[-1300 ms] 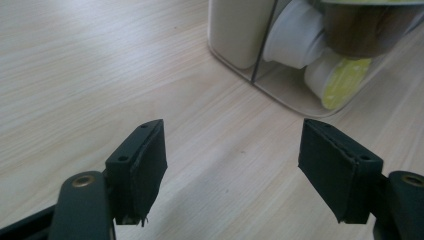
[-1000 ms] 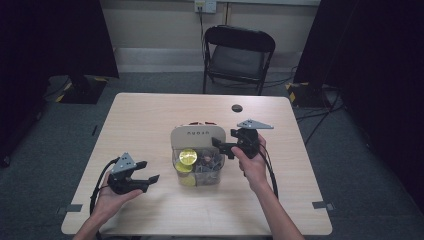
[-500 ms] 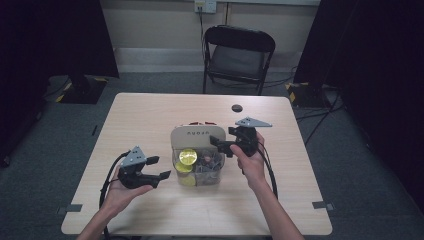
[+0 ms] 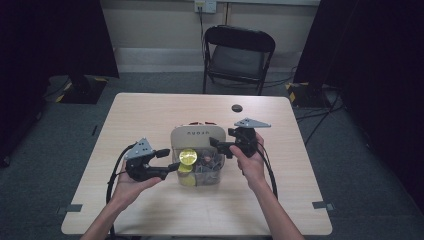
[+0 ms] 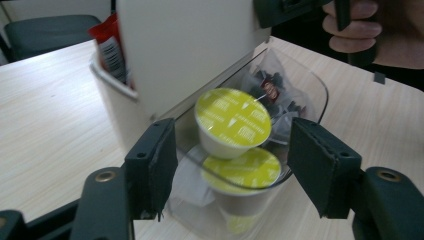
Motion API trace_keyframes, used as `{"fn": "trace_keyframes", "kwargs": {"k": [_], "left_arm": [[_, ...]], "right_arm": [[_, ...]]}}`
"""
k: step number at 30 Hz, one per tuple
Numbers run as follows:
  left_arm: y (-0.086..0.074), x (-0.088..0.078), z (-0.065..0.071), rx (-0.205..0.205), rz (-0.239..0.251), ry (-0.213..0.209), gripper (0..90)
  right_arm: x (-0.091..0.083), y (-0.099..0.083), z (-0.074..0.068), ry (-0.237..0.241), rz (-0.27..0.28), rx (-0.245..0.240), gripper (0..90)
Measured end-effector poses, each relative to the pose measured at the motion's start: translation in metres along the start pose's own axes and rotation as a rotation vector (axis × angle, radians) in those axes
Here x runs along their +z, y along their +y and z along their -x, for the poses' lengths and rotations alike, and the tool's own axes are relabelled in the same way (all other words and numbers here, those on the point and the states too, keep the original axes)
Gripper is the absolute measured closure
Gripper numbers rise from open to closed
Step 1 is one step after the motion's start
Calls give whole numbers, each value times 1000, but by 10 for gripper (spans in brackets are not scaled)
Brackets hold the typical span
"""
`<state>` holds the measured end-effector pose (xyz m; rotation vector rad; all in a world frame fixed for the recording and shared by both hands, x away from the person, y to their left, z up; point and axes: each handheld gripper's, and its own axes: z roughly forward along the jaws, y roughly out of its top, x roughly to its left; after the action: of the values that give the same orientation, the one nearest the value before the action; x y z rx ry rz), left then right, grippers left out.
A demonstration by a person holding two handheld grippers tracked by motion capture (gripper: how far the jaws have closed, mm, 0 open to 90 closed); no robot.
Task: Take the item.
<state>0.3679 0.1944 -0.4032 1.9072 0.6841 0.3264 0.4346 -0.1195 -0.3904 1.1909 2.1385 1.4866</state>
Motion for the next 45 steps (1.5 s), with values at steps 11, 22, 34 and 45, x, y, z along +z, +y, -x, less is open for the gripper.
{"fn": "trace_keyframes", "kwargs": {"k": [11, 22, 34, 45], "left_arm": [[8, 20, 1, -5, -31, -39, 379], [4, 32, -1, -13, -36, -39, 363], [6, 45, -1, -3, -68, -57, 349], [6, 52, 5, 28, -97, -53, 334]], "right_arm": [[0, 0, 1, 0, 0, -2, 141], [-1, 0, 1, 1, 2, 1, 141], [-2, -1, 2, -4, 1, 3, 144], [0, -3, 2, 4, -5, 3, 143]]}}
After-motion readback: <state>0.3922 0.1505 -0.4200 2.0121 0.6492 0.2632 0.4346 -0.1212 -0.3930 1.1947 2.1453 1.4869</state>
